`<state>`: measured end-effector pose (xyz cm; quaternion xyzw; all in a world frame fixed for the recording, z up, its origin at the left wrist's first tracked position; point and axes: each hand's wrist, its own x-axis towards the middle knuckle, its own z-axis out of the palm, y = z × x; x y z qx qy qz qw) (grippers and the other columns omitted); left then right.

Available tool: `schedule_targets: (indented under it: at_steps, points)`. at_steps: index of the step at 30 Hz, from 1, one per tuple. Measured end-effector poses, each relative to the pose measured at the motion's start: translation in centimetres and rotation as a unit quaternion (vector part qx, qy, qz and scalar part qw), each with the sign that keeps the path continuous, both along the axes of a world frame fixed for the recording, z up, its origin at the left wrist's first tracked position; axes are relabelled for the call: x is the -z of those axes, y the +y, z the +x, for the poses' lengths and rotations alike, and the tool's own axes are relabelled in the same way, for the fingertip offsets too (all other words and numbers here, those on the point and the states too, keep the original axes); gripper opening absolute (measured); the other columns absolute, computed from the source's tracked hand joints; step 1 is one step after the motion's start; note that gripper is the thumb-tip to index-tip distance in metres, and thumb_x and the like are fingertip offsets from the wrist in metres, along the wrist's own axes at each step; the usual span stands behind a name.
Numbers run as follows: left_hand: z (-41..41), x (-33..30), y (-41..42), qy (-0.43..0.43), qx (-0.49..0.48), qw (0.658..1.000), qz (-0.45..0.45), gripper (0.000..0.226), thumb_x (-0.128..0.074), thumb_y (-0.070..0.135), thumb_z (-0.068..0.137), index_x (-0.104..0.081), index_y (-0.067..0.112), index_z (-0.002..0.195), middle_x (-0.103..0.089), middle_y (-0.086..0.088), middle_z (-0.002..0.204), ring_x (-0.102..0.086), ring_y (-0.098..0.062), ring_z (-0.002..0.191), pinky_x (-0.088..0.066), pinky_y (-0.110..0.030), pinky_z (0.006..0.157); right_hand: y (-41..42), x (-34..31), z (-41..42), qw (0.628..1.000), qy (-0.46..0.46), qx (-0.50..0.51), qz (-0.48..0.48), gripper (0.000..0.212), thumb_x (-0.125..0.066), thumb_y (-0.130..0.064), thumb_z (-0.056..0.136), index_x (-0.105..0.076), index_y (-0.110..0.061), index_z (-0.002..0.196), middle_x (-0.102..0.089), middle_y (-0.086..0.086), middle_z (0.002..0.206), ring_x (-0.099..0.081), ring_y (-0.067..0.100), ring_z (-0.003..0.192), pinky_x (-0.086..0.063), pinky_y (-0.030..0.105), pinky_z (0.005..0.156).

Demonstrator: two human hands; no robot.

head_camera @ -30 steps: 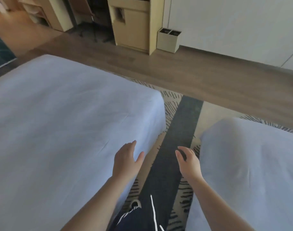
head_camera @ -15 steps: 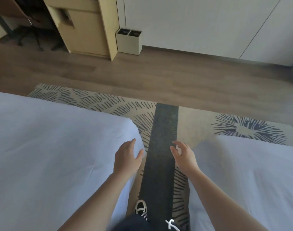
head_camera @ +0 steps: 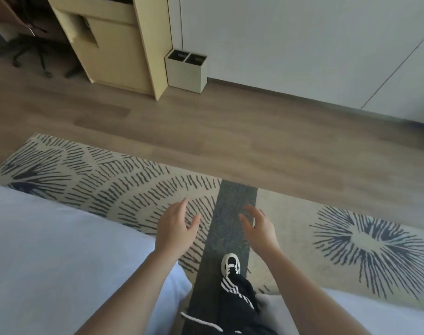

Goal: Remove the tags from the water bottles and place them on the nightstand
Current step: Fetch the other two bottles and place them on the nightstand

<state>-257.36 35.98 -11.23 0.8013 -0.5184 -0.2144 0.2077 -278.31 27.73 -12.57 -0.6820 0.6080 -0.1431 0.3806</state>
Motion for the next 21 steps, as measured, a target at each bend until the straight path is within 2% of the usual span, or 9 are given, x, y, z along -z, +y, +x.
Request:
schedule_targets:
  at_steps: [2, 3, 7, 12, 16, 19, 21]
  points:
    - [1.0, 0.1, -4.9, -0.004, -0.030, 0.999, 0.013, 0.064, -0.044, 0.050, 0.096, -0.033, 0.018, 0.149, -0.040, -0.001, 0.151, -0.035, -0.018, 0.139, -0.033, -0.033, 0.110, -5.9, 0.0, 1.3, 0.999, 0.010, -0.040, 0.011, 0.042, -0.048, -0.043, 0.095, -0.049, -0.025, 0.133, -0.047, -0.002, 0.138, -0.053, 0.003, 0.078, -0.045, 0.027, 0.077]
    - [1.5, 0.0, -7.2, -0.004, -0.047, 0.999, 0.017, 0.064, -0.043, 0.052, 0.095, -0.032, 0.019, 0.149, -0.039, 0.000, 0.152, -0.034, -0.017, 0.139, -0.032, -0.033, 0.110, -8.7, -0.1, 1.9, 0.998, 0.021, -0.064, 0.009, 0.043, -0.048, -0.043, 0.096, -0.047, -0.025, 0.134, -0.045, -0.002, 0.139, -0.049, 0.002, 0.074, -0.044, 0.027, 0.077]
    - [3.7, -0.9, -15.4, -0.016, -0.095, 0.995, 0.013, 0.065, -0.041, 0.054, 0.095, -0.030, 0.021, 0.150, -0.039, 0.001, 0.152, -0.035, -0.017, 0.139, -0.032, -0.033, 0.110, -18.8, -1.5, 5.4, 0.990, 0.026, -0.134, -0.018, 0.041, -0.047, -0.042, 0.096, -0.048, -0.025, 0.134, -0.047, -0.002, 0.136, -0.048, 0.001, 0.074, -0.040, 0.025, 0.075]
    - [8.0, -1.8, -20.7, -0.017, -0.166, 0.986, 0.021, 0.064, -0.040, 0.054, 0.095, -0.032, 0.019, 0.149, -0.039, 0.000, 0.151, -0.035, -0.016, 0.139, -0.032, -0.036, 0.113, -26.7, -2.3, 11.8, 0.981, 0.004, -0.195, -0.018, 0.038, -0.046, -0.040, 0.097, -0.050, -0.025, 0.132, -0.050, -0.001, 0.133, -0.056, 0.014, 0.088, -0.038, 0.025, 0.077]
    - [13.2, -1.8, -22.4, -0.039, -0.234, 0.971, 0.041, 0.066, -0.039, 0.055, 0.095, -0.033, 0.019, 0.149, -0.041, -0.001, 0.151, -0.037, -0.017, 0.139, -0.031, -0.037, 0.112, -30.4, -2.0, 18.9, 0.966, -0.001, -0.257, 0.002, 0.039, -0.045, -0.039, 0.098, -0.047, -0.024, 0.133, -0.048, -0.001, 0.134, -0.058, 0.009, 0.066, -0.039, 0.025, 0.069]
    - [17.9, -1.4, -23.9, -0.028, -0.272, 0.960, 0.054, 0.065, -0.038, 0.055, 0.095, -0.030, 0.020, 0.149, -0.040, -0.001, 0.151, -0.035, -0.018, 0.139, -0.033, -0.044, 0.112, -32.7, -1.5, 24.9, 0.953, -0.008, -0.301, 0.011, 0.038, -0.045, -0.039, 0.098, -0.046, -0.025, 0.133, -0.045, -0.001, 0.137, -0.059, 0.009, 0.060, -0.047, 0.027, 0.066]
    - [22.3, -0.8, -25.3, -0.023, -0.302, 0.951, 0.057, 0.064, -0.037, 0.054, 0.096, -0.029, 0.020, 0.149, -0.038, -0.001, 0.152, -0.034, -0.017, 0.140, -0.032, -0.045, 0.113, -34.9, -0.7, 30.1, 0.944, -0.003, -0.329, 0.006, 0.038, -0.045, -0.039, 0.098, -0.046, -0.027, 0.133, -0.045, -0.002, 0.137, -0.057, 0.006, 0.057, -0.046, 0.021, 0.056]
